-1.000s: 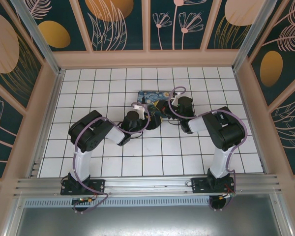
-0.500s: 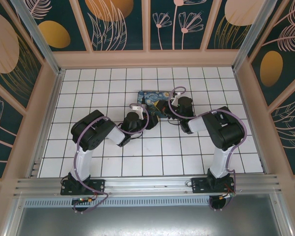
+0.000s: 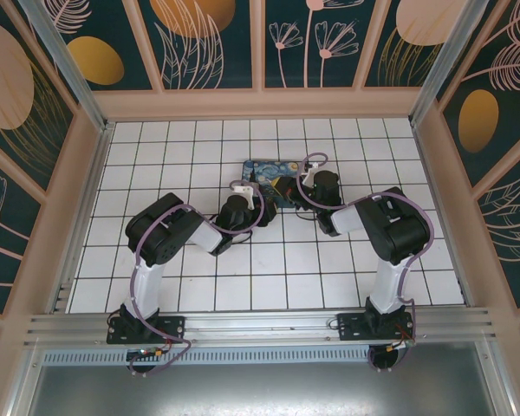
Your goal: Unlock a padlock with a key
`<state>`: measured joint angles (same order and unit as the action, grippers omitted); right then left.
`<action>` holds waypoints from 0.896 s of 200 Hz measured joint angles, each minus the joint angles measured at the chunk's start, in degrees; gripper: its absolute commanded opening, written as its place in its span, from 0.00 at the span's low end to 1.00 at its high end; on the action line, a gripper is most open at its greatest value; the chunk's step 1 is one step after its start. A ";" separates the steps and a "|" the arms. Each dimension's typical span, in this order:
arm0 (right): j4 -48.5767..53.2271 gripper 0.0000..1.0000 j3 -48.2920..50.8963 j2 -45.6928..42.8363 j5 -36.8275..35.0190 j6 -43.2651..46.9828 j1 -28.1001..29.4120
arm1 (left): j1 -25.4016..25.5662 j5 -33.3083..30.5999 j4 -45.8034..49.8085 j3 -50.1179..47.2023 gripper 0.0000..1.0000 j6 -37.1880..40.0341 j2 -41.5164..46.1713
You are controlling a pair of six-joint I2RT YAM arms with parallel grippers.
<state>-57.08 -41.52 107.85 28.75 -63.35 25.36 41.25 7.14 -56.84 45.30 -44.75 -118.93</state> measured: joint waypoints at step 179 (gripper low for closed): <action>11.08 0.00 0.79 -14.97 -0.87 1.57 -0.26 | -0.81 3.54 16.06 3.23 0.00 0.68 6.45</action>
<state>-46.00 -40.73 92.88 27.88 -61.78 25.10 40.45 10.68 -40.77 48.53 -44.07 -112.49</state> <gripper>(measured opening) 0.049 0.104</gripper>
